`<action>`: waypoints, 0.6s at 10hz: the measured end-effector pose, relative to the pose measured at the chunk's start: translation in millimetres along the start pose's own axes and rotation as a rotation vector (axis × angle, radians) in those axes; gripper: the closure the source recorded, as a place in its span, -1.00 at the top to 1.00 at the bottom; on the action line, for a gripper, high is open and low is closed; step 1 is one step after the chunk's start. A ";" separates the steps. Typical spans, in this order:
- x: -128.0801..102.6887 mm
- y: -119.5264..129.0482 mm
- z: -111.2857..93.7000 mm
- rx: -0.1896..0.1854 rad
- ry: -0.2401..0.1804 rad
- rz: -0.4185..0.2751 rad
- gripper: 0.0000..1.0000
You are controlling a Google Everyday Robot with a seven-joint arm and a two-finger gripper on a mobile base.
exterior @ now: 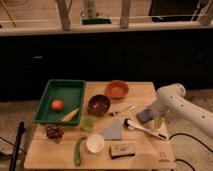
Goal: Place sponge in red bowl
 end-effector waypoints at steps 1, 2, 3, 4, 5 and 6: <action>-1.8 -2.5 -5.1 0.011 -0.008 -0.029 0.60; -5.0 -8.0 -11.0 0.024 -0.021 -0.066 0.60; -7.2 -12.7 -10.7 0.030 -0.033 -0.101 0.60; -7.3 -15.4 -7.3 0.027 -0.044 -0.124 0.60; -6.8 -17.1 -3.8 0.019 -0.053 -0.143 0.60; -7.5 -22.4 2.4 0.012 -0.067 -0.170 0.60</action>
